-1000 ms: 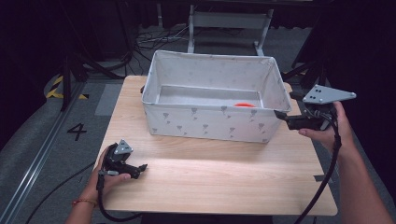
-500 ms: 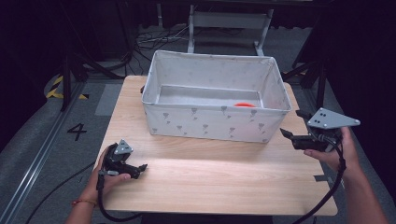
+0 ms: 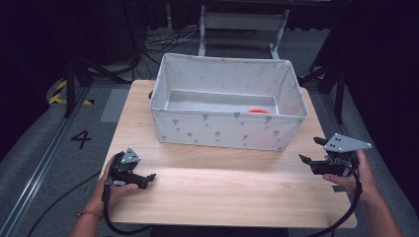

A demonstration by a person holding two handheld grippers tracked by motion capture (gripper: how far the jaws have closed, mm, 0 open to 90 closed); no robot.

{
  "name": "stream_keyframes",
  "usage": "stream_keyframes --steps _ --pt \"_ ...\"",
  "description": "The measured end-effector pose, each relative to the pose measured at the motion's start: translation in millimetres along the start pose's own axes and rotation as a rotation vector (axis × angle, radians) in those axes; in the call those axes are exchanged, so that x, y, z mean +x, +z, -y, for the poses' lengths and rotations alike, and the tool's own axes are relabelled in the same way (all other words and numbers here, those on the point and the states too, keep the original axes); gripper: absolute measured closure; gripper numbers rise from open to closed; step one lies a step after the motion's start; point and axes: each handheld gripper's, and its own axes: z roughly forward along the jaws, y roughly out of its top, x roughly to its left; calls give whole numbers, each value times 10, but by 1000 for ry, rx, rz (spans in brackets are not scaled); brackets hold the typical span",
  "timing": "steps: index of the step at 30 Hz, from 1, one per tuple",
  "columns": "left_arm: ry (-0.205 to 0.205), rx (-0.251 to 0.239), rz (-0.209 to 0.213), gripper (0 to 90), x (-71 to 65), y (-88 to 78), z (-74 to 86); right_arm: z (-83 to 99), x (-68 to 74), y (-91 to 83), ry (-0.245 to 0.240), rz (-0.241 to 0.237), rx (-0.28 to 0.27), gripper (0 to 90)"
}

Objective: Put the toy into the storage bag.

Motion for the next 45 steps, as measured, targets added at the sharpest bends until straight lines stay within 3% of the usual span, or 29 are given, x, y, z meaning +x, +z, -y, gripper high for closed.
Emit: stream_keyframes --steps 3,8,16,21,22,23,25,45 --pt "-1 0 0 5 -1 0 0 163 6 82 21 -7 22 251" --pt "-4 -1 -2 5 -3 0 2 534 35 230 81 -92 29 245" --pt "-6 0 0 2 -1 -1 3 975 118 355 191 -113 57 244" --pt "-2 0 -5 4 1 -6 6 1123 169 402 217 -67 105 211" --pt "-3 1 -3 4 0 -6 7 1147 168 406 231 -61 99 203" --pt "-4 -2 -3 3 -1 -4 7 1192 145 413 281 -79 86 197" --pt "-8 0 -1 2 -3 -3 7 1197 128 415 301 -72 87 193" --pt "-23 0 -15 2 -10 4 -2 1182 140 435 307 -53 103 142"
